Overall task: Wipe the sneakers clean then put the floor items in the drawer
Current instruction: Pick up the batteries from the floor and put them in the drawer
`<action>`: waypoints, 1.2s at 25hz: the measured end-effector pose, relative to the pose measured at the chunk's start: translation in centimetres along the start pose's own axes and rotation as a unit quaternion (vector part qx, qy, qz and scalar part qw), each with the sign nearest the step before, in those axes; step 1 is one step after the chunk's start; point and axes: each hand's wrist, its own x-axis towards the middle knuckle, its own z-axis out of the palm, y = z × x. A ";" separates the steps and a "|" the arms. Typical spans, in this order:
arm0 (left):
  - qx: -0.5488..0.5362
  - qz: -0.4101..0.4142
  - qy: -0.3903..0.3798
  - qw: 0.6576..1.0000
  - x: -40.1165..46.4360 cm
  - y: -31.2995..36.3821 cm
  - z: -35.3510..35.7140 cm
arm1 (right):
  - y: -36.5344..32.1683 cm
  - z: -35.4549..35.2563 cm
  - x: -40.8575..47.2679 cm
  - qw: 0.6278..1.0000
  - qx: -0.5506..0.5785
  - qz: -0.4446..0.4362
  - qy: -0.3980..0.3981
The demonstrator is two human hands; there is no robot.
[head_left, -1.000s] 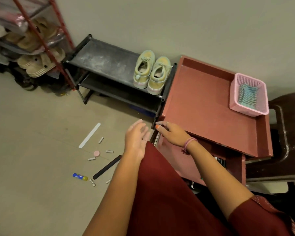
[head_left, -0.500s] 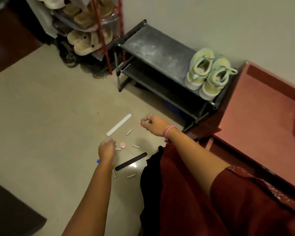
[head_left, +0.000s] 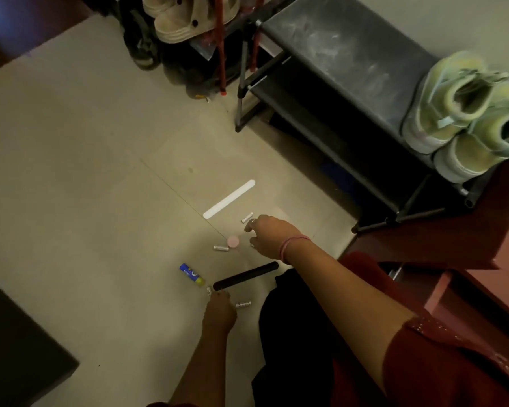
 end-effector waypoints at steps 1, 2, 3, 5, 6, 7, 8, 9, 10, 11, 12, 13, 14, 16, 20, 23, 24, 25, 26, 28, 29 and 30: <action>0.037 0.016 -0.016 0.999 0.6 -0.1 1.0 | -0.1 0.4 0.4 1.000 -0.012 -0.014 -0.002; 0.073 0.028 -0.030 0.997 1.1 -0.2 2.0 | 0.0 0.8 0.9 0.999 -0.025 -0.026 -0.005; 0.110 0.042 -0.034 0.993 1.6 -0.3 2.9 | 0.1 1.0 1.3 0.999 -0.039 -0.034 -0.011; 0.176 0.064 -0.035 0.982 2.5 -0.3 4.2 | 0.2 0.9 1.7 0.998 -0.049 -0.040 -0.021; 0.201 0.068 -0.037 0.977 2.8 -0.2 4.7 | 0.1 0.5 1.8 0.998 -0.047 -0.047 -0.022; 0.219 0.075 -0.038 0.972 3.3 -0.1 5.3 | 0.1 0.2 2.1 0.997 -0.042 -0.055 -0.025; 0.235 0.084 -0.038 0.968 3.6 0.2 5.8 | 0.0 -0.1 2.2 0.997 -0.035 -0.061 -0.026; 0.246 0.093 -0.042 0.964 3.9 0.4 6.3 | 0.0 -0.4 2.3 0.997 -0.028 -0.064 -0.025; 0.259 0.100 -0.043 0.960 4.2 0.5 6.8 | 0.1 -0.5 2.4 0.997 -0.029 -0.063 -0.025; 0.274 0.103 -0.041 0.956 4.6 0.5 7.3 | 0.2 -0.5 2.5 0.997 -0.037 -0.062 -0.027; 0.280 0.104 -0.040 0.954 5.0 0.6 7.6 | 0.4 -0.4 2.7 0.996 -0.050 -0.062 -0.032; 0.287 0.101 -0.039 0.952 5.5 0.8 7.7 | 0.6 -0.4 2.8 0.996 -0.060 -0.059 -0.038; 0.293 0.097 -0.042 0.950 5.8 0.9 8.0 | 0.8 -0.4 2.8 0.995 -0.064 -0.055 -0.042; 0.285 0.100 -0.029 0.953 6.4 1.0 8.4 | 0.9 -0.4 2.9 0.995 -0.070 -0.058 -0.040; 0.261 0.104 0.008 0.960 7.3 0.6 8.8 | 0.8 -0.1 3.0 0.996 -0.063 -0.058 -0.030; 0.191 0.103 0.017 0.976 8.1 0.5 9.1 | 0.7 0.1 3.1 0.997 -0.054 -0.055 -0.020; 0.128 0.104 0.044 0.985 8.1 0.6 9.3 | 0.8 0.1 3.1 0.997 -0.052 -0.054 -0.019; 0.060 0.094 0.076 0.991 8.1 0.6 9.1 | 0.8 0.2 3.0 0.997 -0.054 -0.053 -0.021; 0.009 0.071 0.107 0.992 8.3 0.6 8.7 | 0.9 0.2 2.9 0.997 -0.058 -0.052 -0.023; -0.034 0.006 0.094 0.995 8.5 -0.2 7.9 | 0.9 0.1 2.8 0.997 -0.060 -0.048 -0.022; -0.046 -0.036 0.088 0.994 8.5 -0.8 7.3 | 0.9 0.0 2.7 0.997 -0.058 -0.043 -0.018; -0.076 -0.088 0.118 0.986 8.9 -1.6 7.0 | 0.8 -0.1 2.8 0.998 -0.057 -0.040 -0.013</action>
